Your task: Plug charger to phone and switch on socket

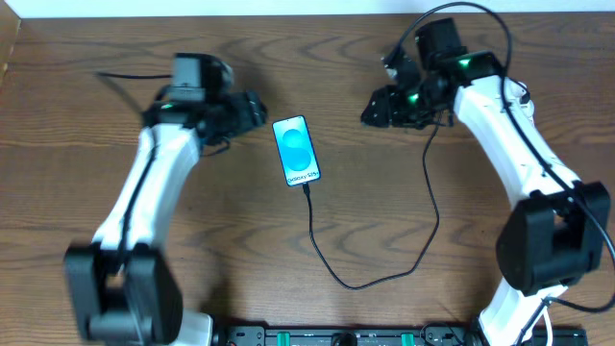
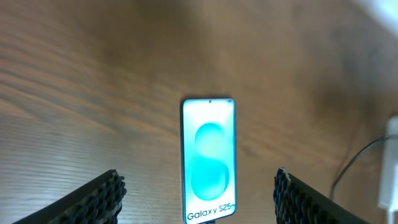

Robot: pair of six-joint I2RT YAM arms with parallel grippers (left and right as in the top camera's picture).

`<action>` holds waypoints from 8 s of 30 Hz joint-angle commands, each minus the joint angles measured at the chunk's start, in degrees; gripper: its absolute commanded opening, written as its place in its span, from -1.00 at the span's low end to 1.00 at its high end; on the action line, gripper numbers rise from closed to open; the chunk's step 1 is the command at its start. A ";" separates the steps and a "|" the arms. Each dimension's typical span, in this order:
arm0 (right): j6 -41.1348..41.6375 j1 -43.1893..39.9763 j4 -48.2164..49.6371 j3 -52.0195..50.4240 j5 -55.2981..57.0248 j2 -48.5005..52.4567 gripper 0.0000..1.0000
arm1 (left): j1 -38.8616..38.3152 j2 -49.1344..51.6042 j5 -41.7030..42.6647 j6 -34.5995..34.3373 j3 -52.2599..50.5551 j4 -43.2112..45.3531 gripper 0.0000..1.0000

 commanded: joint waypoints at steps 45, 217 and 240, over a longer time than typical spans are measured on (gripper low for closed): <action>-3.06 -16.39 -7.89 0.96 6.38 -10.12 0.11 | 4.20 -13.90 -0.74 0.57 -0.20 -0.96 0.59; 3.93 -40.68 8.79 -1.77 15.56 9.66 -0.98 | 4.20 -13.90 -0.76 0.57 -0.20 -0.96 0.60; -1.16 -37.75 14.78 -1.77 14.91 12.81 -0.98 | 4.20 -13.90 -0.76 0.57 -0.20 -0.96 0.61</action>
